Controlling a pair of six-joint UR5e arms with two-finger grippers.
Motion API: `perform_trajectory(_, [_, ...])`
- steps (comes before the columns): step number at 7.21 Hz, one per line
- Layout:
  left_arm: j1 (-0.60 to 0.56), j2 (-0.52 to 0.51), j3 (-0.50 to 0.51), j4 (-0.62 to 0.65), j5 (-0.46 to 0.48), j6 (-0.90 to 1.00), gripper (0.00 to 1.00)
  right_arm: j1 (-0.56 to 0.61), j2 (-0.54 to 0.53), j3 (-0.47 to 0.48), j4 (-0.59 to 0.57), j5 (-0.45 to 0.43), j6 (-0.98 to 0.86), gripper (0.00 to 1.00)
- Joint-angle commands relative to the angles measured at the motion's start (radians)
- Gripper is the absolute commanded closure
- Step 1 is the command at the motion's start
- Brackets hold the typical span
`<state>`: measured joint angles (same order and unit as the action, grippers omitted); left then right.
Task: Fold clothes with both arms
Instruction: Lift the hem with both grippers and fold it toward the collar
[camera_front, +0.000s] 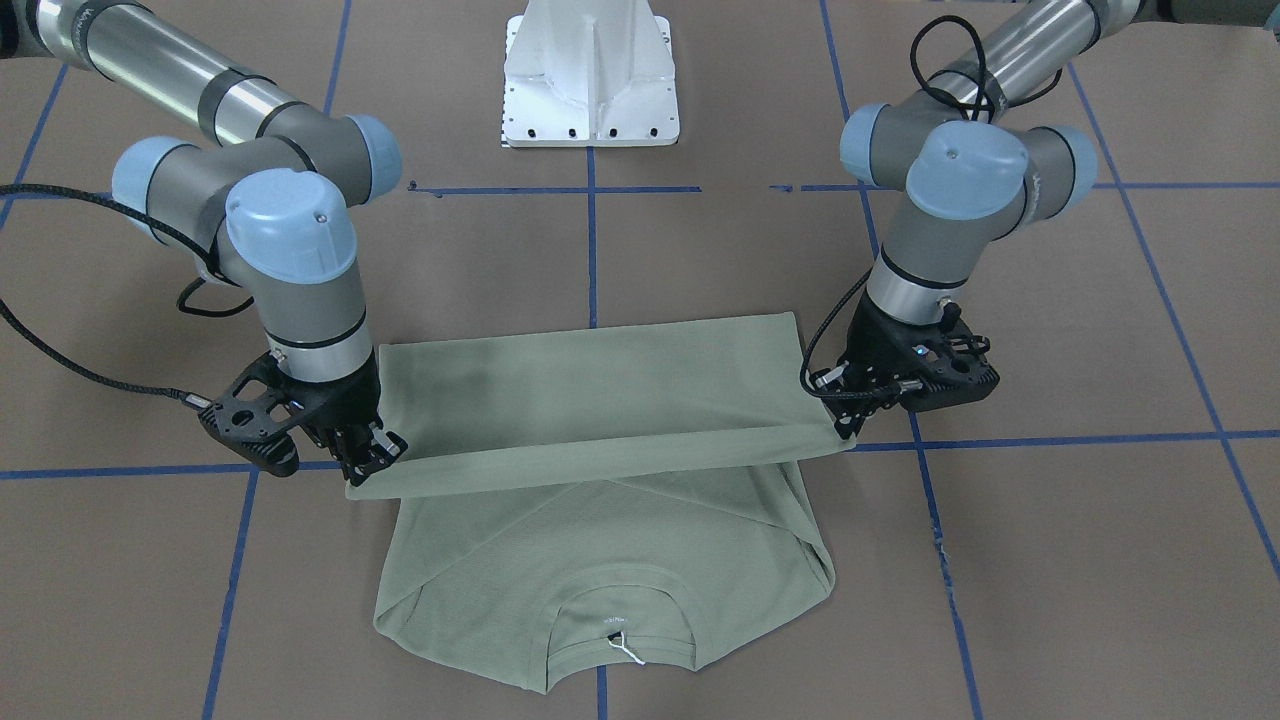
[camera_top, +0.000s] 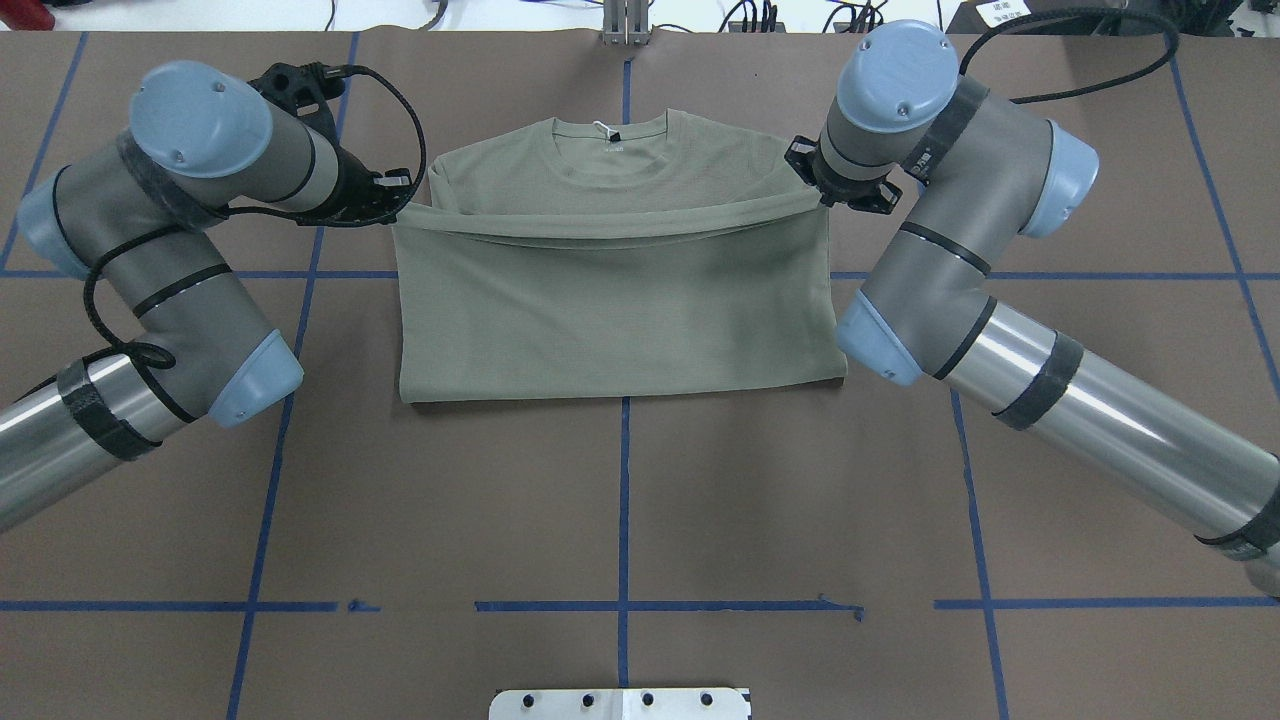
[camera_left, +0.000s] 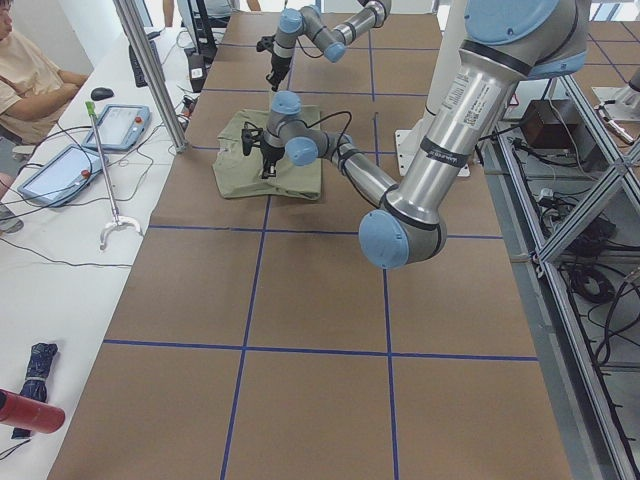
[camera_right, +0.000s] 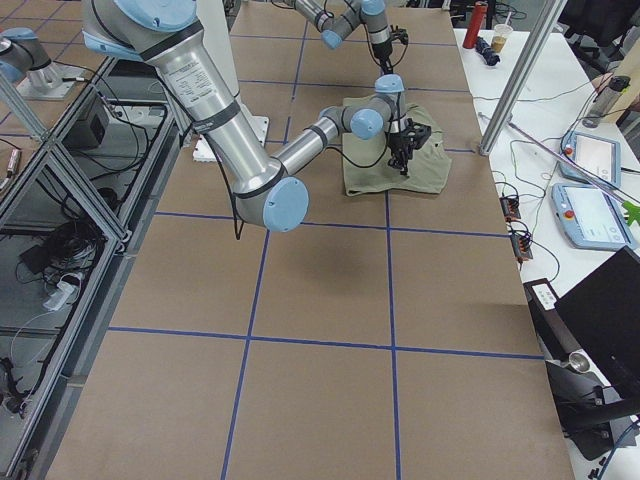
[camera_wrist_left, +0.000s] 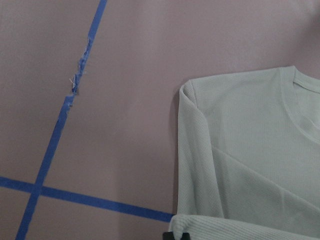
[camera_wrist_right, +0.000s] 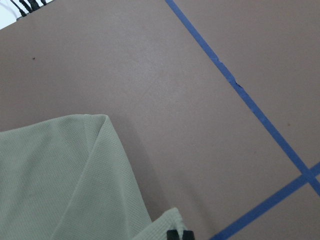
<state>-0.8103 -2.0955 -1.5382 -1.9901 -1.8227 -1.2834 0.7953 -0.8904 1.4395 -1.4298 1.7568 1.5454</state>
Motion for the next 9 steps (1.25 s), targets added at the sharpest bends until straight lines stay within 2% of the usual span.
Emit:
perform_trajectory(1, [-0.004, -0.029, 0.114, -0.106, 0.055, -0.004, 1.0, 0.019, 0.057, -0.129, 0.069, 0.001, -0.008, 1.0])
perform_trajectory(3, [-0.006, -0.046, 0.229, -0.25, 0.06, -0.005, 1.0, 0.018, 0.111, -0.218, 0.074, -0.002, -0.01, 1.0])
perform_trajectory(4, [-0.006, -0.049, 0.251, -0.284, 0.078, -0.005, 1.0, 0.018, 0.111, -0.256, 0.147, -0.005, -0.01, 1.0])
perform_trajectory(5, [-0.006, -0.066, 0.251, -0.277, 0.079, -0.008, 0.94, 0.019, 0.111, -0.278, 0.175, -0.005, -0.01, 1.0])
perform_trajectory(8, [-0.015, -0.081, 0.257, -0.273, 0.079, -0.005, 0.93, 0.028, 0.111, -0.29, 0.178, -0.005, -0.021, 1.0])
perform_trajectory(9, [-0.021, -0.083, 0.268, -0.274, 0.08, -0.004, 0.83, 0.028, 0.111, -0.295, 0.178, -0.005, -0.021, 1.0])
